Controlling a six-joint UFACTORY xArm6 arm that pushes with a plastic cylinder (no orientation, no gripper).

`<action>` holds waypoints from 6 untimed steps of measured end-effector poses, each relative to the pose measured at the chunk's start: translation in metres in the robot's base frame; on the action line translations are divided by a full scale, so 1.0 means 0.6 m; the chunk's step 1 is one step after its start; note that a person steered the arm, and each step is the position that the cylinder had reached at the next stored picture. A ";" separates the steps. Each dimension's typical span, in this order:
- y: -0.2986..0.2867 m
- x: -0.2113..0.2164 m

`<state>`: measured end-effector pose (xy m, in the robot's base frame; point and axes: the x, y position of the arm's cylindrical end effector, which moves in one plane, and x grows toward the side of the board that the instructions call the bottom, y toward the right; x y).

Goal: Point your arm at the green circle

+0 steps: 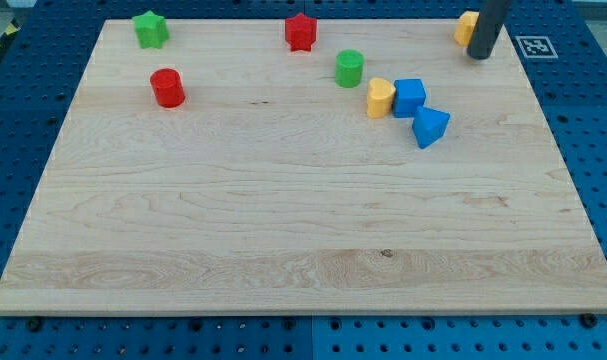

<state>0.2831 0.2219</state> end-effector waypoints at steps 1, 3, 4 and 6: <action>-0.063 0.006; -0.069 0.006; -0.132 0.006; -0.295 0.006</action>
